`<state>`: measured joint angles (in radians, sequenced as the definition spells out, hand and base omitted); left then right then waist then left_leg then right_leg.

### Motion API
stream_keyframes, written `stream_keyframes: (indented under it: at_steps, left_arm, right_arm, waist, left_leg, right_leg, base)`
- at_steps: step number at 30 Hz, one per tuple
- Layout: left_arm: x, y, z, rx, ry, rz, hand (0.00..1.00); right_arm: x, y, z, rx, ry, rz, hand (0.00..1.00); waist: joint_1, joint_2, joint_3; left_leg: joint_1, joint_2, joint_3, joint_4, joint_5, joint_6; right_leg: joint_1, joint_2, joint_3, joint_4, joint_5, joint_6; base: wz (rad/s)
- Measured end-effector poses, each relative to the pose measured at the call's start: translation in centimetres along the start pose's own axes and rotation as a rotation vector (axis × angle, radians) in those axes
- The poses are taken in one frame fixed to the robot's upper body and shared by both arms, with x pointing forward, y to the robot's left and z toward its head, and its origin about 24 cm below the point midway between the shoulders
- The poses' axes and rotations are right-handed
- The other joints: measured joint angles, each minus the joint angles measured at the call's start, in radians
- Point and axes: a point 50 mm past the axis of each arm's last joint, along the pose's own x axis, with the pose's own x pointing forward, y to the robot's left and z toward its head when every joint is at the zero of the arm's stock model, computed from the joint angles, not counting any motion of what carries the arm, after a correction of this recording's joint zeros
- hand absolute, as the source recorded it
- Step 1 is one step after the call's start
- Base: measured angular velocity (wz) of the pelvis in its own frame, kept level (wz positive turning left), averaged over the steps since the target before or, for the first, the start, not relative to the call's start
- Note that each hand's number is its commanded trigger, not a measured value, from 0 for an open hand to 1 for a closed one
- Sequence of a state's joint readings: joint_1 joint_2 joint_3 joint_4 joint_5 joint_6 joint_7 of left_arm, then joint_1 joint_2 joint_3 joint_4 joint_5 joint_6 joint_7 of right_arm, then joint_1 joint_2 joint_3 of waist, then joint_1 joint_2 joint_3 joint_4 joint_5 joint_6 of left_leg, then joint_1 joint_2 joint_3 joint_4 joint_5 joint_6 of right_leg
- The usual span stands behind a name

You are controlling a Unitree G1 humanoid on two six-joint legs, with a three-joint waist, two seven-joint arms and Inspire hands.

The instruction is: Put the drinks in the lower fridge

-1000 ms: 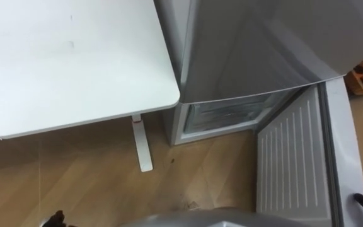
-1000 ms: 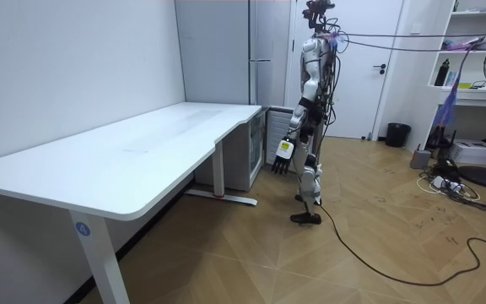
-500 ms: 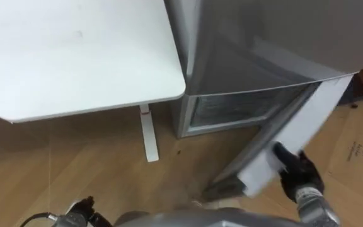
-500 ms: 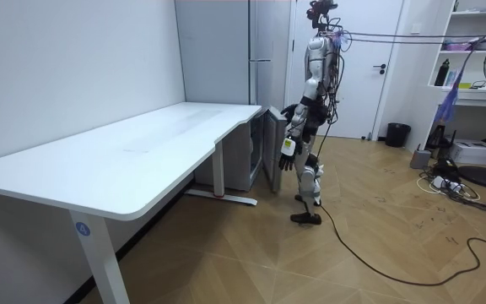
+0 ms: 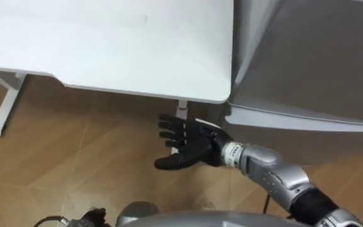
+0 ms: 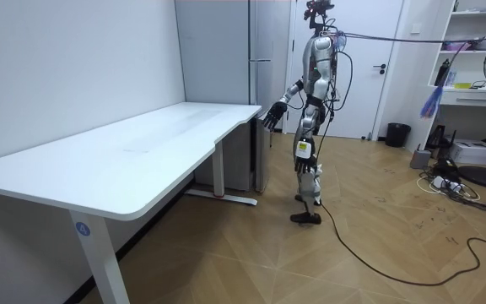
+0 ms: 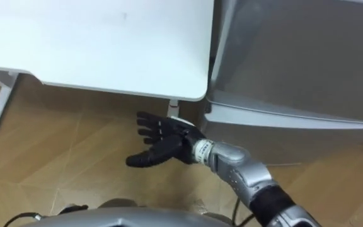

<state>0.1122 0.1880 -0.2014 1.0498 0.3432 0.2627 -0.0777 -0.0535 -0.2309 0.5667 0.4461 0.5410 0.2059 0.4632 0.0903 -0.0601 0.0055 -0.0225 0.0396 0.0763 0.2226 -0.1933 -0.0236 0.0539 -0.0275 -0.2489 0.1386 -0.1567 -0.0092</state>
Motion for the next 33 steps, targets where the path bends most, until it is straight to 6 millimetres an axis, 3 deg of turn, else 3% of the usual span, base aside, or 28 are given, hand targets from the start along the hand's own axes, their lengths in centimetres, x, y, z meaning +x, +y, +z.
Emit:
stream_keyframes:
  at_steps: [6,9,12,17,22,33]
  left_arm:
    - [0.0,0.4,0.0,-0.014,-0.004,0.011,0.00]
    - [-0.1,0.3,-0.3,-0.019,0.000,0.011,0.00]
    - [-0.1,0.1,-0.6,-0.021,0.014,0.007,0.00]
    - [-0.1,0.1,-1.1,-0.034,0.036,0.009,0.00]
    - [-0.1,-0.4,-2.0,-0.038,0.059,0.003,0.00]
    - [-0.3,-1.0,-4.2,-0.131,0.120,-0.007,0.00]
  right_arm:
    - [-0.9,-1.3,-1.1,-0.068,0.088,-0.037,0.00]
    - [-1.4,-2.3,-2.1,-0.069,0.141,-0.081,0.00]
    - [-2.2,-3.3,-3.9,-0.042,0.201,-0.144,0.00]
    - [-4.4,-4.9,-8.6,0.013,0.399,-0.284,0.00]
    - [-7.2,-5.5,-13.2,0.168,0.520,-0.445,0.00]
    - [-9.7,-5.2,-16.6,0.434,0.483,-0.695,0.00]
  waist:
    - [-0.003,0.003,0.0042]
    - [-0.001,0.005,0.0022]
    - [-0.001,0.001,-0.0004]
    - [0.002,0.004,-0.0051]
    - [-0.002,0.011,-0.0077]
    - [-0.033,0.018,-0.0057]
  left_leg:
    - [0.012,0.001,-0.003,-0.008,-0.006,0.004]
    - [0.015,0.001,-0.003,-0.004,-0.006,0.004]
    - [0.008,-0.001,-0.006,0.003,-0.006,0.004]
    - [-0.003,-0.005,-0.009,0.015,-0.008,0.007]
    - [0.015,-0.006,-0.009,0.014,-0.008,0.008]
    - [0.061,-0.019,-0.016,-0.010,-0.012,0.012]
  right_leg:
    - [0.017,0.001,0.000,0.005,-0.001,0.001]
    - [0.018,0.000,0.001,0.011,-0.001,0.001]
    - [0.016,-0.002,0.001,0.010,-0.002,0.003]
    - [0.016,-0.003,0.003,0.005,-0.004,0.006]
    - [0.035,-0.004,0.005,-0.003,-0.007,0.008]
    - [0.064,-0.009,0.025,-0.006,-0.023,0.015]
  base:
    - [0.00]
    - [0.00]
    - [0.02]
    - [0.05]
    - [0.01]
    - [0.01]
